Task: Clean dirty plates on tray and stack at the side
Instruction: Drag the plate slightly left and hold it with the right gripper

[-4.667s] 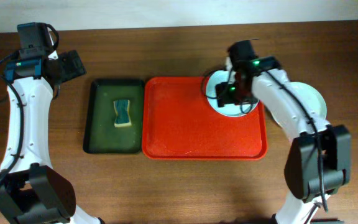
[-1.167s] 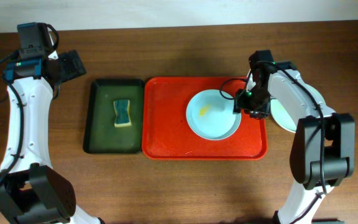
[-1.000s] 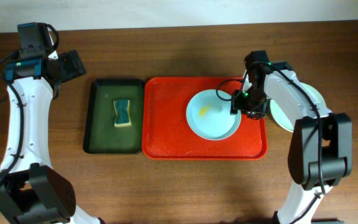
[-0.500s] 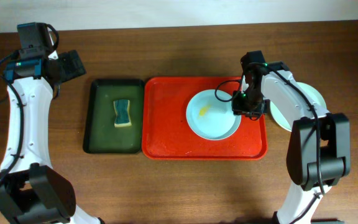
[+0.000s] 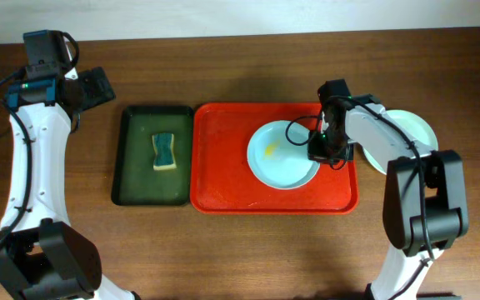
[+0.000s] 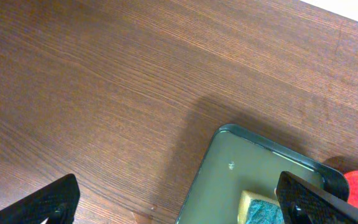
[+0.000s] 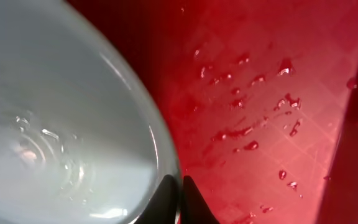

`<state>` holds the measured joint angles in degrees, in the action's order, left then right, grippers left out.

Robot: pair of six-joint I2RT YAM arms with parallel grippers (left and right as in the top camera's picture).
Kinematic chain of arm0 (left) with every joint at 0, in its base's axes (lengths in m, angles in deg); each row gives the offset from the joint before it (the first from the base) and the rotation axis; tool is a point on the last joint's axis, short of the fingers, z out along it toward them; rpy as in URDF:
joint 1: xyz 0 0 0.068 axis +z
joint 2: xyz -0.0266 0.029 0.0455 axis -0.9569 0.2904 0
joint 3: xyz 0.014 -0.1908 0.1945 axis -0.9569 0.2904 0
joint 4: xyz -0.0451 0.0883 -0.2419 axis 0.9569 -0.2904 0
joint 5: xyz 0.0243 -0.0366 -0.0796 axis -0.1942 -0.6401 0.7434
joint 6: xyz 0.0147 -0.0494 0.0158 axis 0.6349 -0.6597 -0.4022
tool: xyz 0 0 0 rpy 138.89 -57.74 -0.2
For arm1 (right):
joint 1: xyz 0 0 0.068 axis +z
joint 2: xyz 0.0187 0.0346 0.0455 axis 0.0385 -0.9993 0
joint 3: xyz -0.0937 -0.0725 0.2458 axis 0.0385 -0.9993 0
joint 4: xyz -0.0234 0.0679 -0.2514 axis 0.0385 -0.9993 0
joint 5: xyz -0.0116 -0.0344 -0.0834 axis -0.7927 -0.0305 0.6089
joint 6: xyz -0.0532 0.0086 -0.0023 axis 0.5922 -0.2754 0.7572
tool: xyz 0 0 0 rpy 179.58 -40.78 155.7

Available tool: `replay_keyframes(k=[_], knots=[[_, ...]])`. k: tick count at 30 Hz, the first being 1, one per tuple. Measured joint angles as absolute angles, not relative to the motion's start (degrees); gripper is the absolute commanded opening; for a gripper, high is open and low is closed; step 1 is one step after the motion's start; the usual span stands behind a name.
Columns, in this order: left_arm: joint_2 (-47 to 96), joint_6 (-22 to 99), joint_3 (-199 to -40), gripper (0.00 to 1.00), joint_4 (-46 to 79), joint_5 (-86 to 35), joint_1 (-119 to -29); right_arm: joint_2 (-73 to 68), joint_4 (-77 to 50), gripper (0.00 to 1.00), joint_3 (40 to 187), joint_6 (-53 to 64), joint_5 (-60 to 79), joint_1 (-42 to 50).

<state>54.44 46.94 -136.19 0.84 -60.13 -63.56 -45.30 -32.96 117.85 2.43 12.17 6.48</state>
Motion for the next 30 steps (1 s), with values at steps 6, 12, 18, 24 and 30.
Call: replay_keyframes(k=[6, 12, 18, 24, 30], knots=[[54.4, 46.9, -136.2, 0.99, 0.8, -60.1, -63.6, -45.0, -31.1, 0.04, 117.4, 4.6, 11.1, 6.5], [54.4, 46.9, -136.2, 0.99, 0.8, -60.1, -63.6, -45.0, -28.3, 0.04, 116.7, 12.7, 3.6, 7.2], [54.4, 46.9, -136.2, 0.99, 0.8, -60.1, -63.6, -45.0, -25.0, 0.05, 116.5, 16.5, 2.2, 11.5], [54.4, 46.9, -136.2, 0.99, 0.8, -60.1, -63.6, -45.0, -25.1, 0.63, 117.0, 14.1, 2.1, 11.6], [54.4, 46.9, -136.2, 0.99, 0.8, -60.1, -63.6, -45.0, -29.9, 0.29, 117.5, 5.7, 1.8, 11.6]])
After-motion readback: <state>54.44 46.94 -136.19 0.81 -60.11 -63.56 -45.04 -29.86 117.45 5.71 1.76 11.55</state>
